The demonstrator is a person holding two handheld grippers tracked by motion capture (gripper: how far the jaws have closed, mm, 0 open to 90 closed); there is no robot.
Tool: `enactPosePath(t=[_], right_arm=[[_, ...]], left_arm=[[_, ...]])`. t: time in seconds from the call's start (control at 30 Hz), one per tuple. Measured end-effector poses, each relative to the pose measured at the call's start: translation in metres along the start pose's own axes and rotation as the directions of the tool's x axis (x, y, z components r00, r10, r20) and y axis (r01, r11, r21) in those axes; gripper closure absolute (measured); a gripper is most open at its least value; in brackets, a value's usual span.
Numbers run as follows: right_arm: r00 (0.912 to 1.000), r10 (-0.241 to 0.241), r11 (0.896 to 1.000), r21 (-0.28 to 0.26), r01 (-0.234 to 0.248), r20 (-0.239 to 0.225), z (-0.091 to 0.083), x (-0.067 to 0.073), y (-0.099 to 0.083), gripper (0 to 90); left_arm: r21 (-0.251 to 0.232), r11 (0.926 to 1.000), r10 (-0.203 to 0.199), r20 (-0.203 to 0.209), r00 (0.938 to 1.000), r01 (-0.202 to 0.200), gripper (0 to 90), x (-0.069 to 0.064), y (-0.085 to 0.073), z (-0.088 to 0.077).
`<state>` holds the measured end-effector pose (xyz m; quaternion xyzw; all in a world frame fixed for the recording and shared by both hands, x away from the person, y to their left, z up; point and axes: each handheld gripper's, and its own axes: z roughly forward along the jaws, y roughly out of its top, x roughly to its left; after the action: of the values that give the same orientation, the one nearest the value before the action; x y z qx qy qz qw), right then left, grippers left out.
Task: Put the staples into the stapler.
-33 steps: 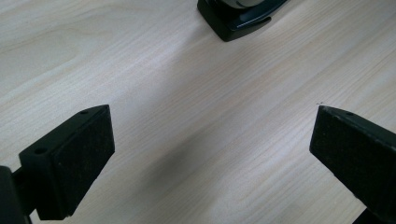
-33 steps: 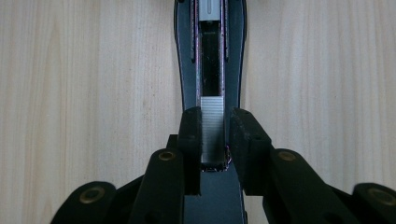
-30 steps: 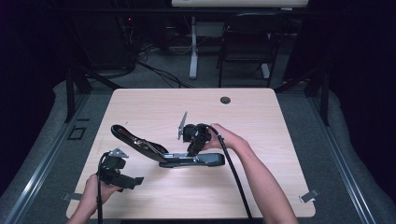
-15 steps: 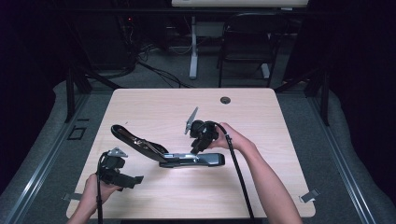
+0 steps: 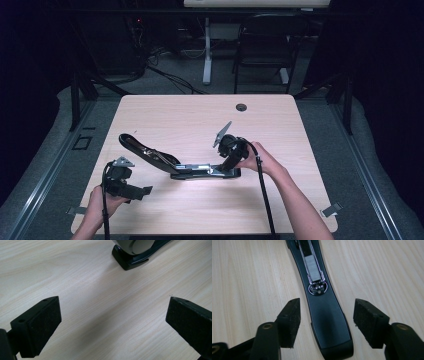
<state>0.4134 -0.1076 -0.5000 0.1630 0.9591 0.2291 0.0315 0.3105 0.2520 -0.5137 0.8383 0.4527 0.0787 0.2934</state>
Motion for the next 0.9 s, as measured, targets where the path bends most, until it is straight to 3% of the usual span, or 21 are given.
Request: enactPosePath(t=[0.2, 0.4, 0.57, 0.67, 0.77, 0.9], right_arm=[[0.9950, 0.076, 0.996, -0.055, -0.073, 0.064, -0.012, 0.009, -0.016, 28.6], [0.9802, 0.154, 0.987, -0.057, -0.148, 0.125, -0.008, 0.020, -0.035, 28.6], [0.9718, 0.191, 0.981, -0.053, -0.185, 0.139, -0.007, 0.026, -0.044, 27.7], [0.9613, 0.218, 0.976, -0.060, -0.211, 0.169, -0.008, 0.029, -0.046, 27.8], [0.9452, 0.263, 0.964, -0.086, -0.251, 0.193, -0.006, 0.031, -0.049, 28.1], [0.9351, 0.288, 0.957, -0.093, -0.274, 0.207, -0.007, 0.034, -0.050, 28.1]], left_arm=[[-0.008, 1.0000, -0.005, -0.006, 1.0000, 0.005, 0.3, 0.001, 0.000, -0.001], [-0.020, 0.9997, -0.012, -0.014, 0.9998, 0.012, 0.3, 0.003, 0.002, -0.003], [-0.027, 0.9995, -0.019, -0.018, 0.9997, 0.019, 0.3, 0.004, 0.002, -0.004], [-0.030, 0.9993, -0.022, -0.017, 0.9996, 0.022, 0.4, 0.005, 0.002, -0.004], [-0.033, 0.9992, -0.025, -0.023, 0.9994, 0.024, 0.4, 0.005, 0.002, -0.005], [-0.042, 0.9987, -0.030, -0.027, 0.9992, 0.028, 0.5, 0.005, 0.002, -0.008]])
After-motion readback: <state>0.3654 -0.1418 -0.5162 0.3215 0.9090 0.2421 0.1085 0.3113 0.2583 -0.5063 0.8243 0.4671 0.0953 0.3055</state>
